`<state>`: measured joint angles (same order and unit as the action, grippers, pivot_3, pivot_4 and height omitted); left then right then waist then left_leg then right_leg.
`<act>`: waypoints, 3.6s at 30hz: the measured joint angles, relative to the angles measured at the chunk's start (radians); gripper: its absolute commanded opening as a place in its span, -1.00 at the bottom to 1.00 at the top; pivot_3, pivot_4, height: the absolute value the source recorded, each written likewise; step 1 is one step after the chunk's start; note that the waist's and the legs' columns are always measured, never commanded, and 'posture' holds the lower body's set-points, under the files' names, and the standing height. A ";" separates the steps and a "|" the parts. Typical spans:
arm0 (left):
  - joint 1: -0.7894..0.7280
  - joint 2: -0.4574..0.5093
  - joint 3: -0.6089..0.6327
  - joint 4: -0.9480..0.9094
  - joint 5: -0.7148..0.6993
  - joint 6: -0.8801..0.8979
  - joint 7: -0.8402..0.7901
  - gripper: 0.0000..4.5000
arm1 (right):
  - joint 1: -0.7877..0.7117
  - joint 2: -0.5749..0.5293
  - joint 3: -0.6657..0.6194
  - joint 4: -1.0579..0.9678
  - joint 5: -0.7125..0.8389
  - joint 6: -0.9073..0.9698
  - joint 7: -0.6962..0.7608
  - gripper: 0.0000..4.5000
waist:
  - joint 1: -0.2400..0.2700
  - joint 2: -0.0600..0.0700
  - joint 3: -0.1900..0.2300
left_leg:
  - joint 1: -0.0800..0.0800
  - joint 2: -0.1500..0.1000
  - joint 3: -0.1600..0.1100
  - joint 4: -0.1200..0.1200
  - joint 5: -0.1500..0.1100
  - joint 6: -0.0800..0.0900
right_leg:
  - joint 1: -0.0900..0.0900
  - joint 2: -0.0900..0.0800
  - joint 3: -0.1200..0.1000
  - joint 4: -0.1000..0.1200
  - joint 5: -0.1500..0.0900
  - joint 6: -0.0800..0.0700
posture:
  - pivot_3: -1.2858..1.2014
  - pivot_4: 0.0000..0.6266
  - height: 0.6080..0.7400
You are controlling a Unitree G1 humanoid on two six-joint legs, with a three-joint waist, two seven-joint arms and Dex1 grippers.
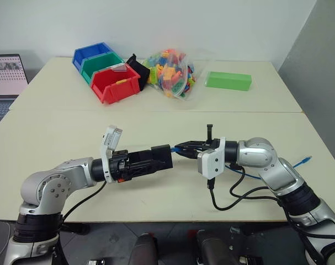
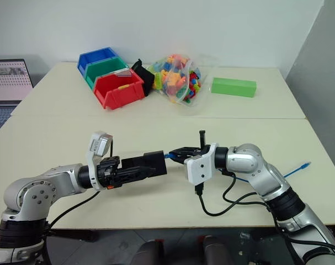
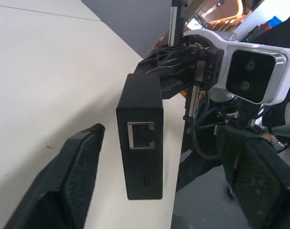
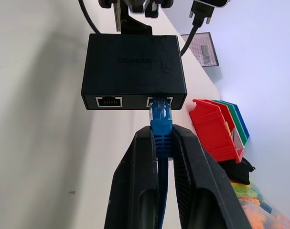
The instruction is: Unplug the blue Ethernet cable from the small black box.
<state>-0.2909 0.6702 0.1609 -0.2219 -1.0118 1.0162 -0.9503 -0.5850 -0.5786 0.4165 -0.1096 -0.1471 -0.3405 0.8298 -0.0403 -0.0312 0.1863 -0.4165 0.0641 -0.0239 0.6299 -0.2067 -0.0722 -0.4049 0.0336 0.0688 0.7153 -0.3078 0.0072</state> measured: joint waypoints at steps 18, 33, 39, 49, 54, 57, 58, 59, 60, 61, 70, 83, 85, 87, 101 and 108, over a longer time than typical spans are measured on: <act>0.004 -0.019 -0.029 0.006 0.038 -0.020 -0.004 -0.64 | 0.007 0.003 -0.003 -0.030 0.002 0.029 0.030 -0.62 | 0.001 0.000 0.000 | 0.000 0.000 0.000 0.000 0.000 0.000 | 0.000 0.000 0.000 0.000 0.000 0.000 | 0.03 -0.52 1.00; 0.018 0.033 -0.107 0.035 0.186 -0.201 -0.196 -0.64 | 0.101 -0.041 -0.211 -0.347 0.643 0.848 0.124 -0.29 | 0.006 0.000 0.000 | 0.000 0.000 -0.001 0.000 0.000 0.000 | 0.000 0.000 0.001 0.000 0.000 0.000 | 0.03 -0.52 1.00; -0.002 0.056 -0.135 0.022 0.246 -0.298 -0.284 -0.64 | 0.100 0.030 -0.254 -0.346 0.845 1.108 0.039 -0.14 | 0.006 0.000 0.000 | 0.000 0.000 0.000 0.000 0.000 0.000 | 0.000 0.000 0.000 -0.001 -0.002 0.003 | 0.03 -0.52 1.00; -0.020 0.068 -0.155 0.021 0.277 -0.329 -0.317 -0.64 | 0.092 0.073 -0.255 -0.318 0.897 1.207 -0.003 0.40 | 0.005 0.000 0.000 | 0.000 0.000 0.000 0.000 0.000 0.000 | 0.000 0.000 0.000 -0.001 -0.003 0.005 | 0.03 -0.52 1.00; -0.030 0.069 -0.155 0.020 0.277 -0.328 -0.318 -0.64 | 0.079 0.084 -0.255 -0.295 0.918 1.244 -0.002 0.40 | 0.005 0.000 0.000 | 0.000 0.000 0.000 0.000 0.000 0.000 | 0.000 0.000 0.000 -0.001 -0.003 0.005 | 0.03 -0.52 1.00; -0.034 0.070 -0.155 0.018 0.277 -0.326 -0.319 -0.64 | 0.073 0.092 -0.255 -0.270 0.924 1.257 0.002 0.40 | 0.004 0.000 0.000 | 0.000 0.000 0.000 0.000 0.000 0.000 | 0.000 0.000 0.000 -0.001 -0.003 0.005 | 0.03 -0.52 1.00; -0.034 0.071 -0.155 0.017 0.277 -0.325 -0.320 -0.64 | 0.069 0.096 -0.255 -0.266 0.926 1.263 0.004 0.40 | 0.004 0.000 0.000 | 0.000 0.000 0.000 0.000 0.000 0.000 | 0.000 0.000 0.000 -0.001 -0.003 0.005 | 0.03 -0.52 1.00; -0.034 0.071 -0.155 0.017 0.277 -0.325 -0.320 -0.64 | 0.064 0.101 -0.255 -0.261 0.926 1.267 0.006 0.40 | 0.004 0.000 0.000 | 0.000 0.000 0.000 0.000 0.000 0.000 | 0.000 0.000 0.000 -0.001 -0.003 0.005 | 0.03 -0.52 1.00; -0.034 0.071 -0.155 0.016 0.277 -0.324 -0.320 -0.64 | 0.062 0.106 -0.255 -0.259 0.926 1.268 0.007 0.40 | 0.004 0.000 0.000 | 0.000 0.000 0.000 0.000 0.000 0.000 | 0.000 0.000 0.000 -0.001 -0.003 0.005 | 0.03 -0.52 1.00; -0.034 0.071 -0.155 0.015 0.276 -0.324 -0.320 -0.64 | 0.062 0.109 -0.255 -0.258 0.926 1.269 0.007 0.40 | 0.004 0.000 0.000 | 0.000 0.000 0.000 0.000 0.000 0.000 | 0.000 0.000 0.000 -0.001 -0.003 0.005 | 0.03 -0.52 1.00; -0.034 0.071 -0.155 -0.013 0.269 -0.302 -0.311 -0.64 | 0.054 0.119 -0.255 -0.237 0.947 1.290 0.019 0.40 | 0.004 0.000 0.000 | -0.001 0.000 0.000 -0.001 0.000 0.000 | 0.000 0.001 0.000 -0.001 -0.003 0.005 | 0.03 -0.52 1.00; -0.034 0.072 -0.155 -0.018 0.267 -0.284 -0.305 -0.64 | 0.054 0.097 -0.255 -0.237 0.946 1.290 0.046 -0.59 | 0.004 0.000 0.000 | 0.000 0.000 0.000 -0.001 0.000 0.000 | 0.000 0.001 0.000 -0.001 -0.003 0.005 | 0.03 -0.52 1.00; -0.034 0.073 -0.155 -0.020 0.266 -0.284 -0.306 -0.64 | 0.054 0.088 -0.255 -0.236 0.945 1.289 0.055 -0.77 | 0.004 0.000 0.000 | -0.001 0.000 0.000 -0.001 0.000 0.000 | 0.000 0.001 0.000 -0.001 -0.003 0.005 | 0.03 -0.52 1.00; -0.034 0.073 -0.155 -0.020 0.266 -0.283 -0.306 -0.64 | 0.054 0.083 -0.255 -0.236 0.945 1.287 0.065 -0.95 | 0.004 0.000 0.000 | 0.000 0.000 0.000 -0.001 0.000 0.000 | 0.000 0.001 0.000 -0.001 -0.003 0.005 | 0.03 -0.52 1.00; -0.035 0.073 -0.157 -0.027 0.265 -0.278 -0.306 -0.64 | 0.042 0.055 -0.230 -0.236 0.906 1.240 0.111 -0.98 | 0.004 0.000 0.000 | -0.001 0.000 0.000 -0.001 0.000 0.000 | 0.000 0.001 -0.001 -0.002 -0.003 0.005 | 0.03 -0.52 1.00; -0.034 0.085 -0.113 -0.015 0.265 -0.276 -0.280 -0.64 | 0.082 -0.040 -0.227 -0.210 0.867 1.224 0.152 -0.98 | 0.004 0.000 0.000 | -0.001 0.000 0.000 -0.001 0.000 0.000 | -0.001 0.001 -0.001 -0.002 -0.003 0.005 | 0.03 -0.52 1.00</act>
<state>-0.3252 0.7553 0.0480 -0.2370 -0.7467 0.7400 -1.2304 -0.5028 -0.6186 0.1892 -0.3194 0.7194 0.8834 0.9823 -0.0359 -0.0311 0.1866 -0.4172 0.0642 -0.0237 0.6291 -0.2070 -0.0717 -0.4055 0.0341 0.0683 0.7132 -0.3108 0.0122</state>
